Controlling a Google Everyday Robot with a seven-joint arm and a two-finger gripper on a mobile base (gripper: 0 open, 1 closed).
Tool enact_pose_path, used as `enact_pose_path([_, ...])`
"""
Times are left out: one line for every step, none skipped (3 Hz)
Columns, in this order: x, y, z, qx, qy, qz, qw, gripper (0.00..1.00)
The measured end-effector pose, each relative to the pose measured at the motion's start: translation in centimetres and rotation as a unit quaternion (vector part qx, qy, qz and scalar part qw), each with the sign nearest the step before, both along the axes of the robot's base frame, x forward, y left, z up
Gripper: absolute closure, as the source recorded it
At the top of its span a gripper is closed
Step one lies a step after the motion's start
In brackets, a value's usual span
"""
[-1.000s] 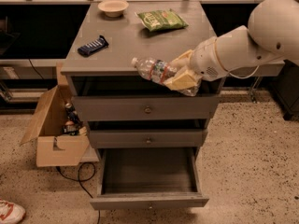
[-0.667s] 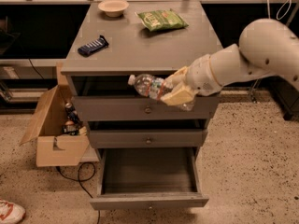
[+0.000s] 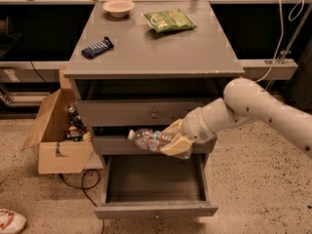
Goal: Place water bottle into bottom drawer
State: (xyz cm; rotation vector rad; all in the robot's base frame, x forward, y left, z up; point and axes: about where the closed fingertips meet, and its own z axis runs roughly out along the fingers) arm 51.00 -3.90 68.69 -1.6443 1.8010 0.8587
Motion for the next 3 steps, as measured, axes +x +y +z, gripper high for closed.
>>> enact_pose_path([-1.0,1.3,-6.9,-0.016,0.021,-0.009,0.9996,1.00])
enact_pose_path([-0.3,2.2,-12.5,-0.028,0.025,-0.050,0.9980,1.00])
enact_pose_path([0.9,2.5,-13.2,-0.026,0.012,-0.072,0.9970,1.00])
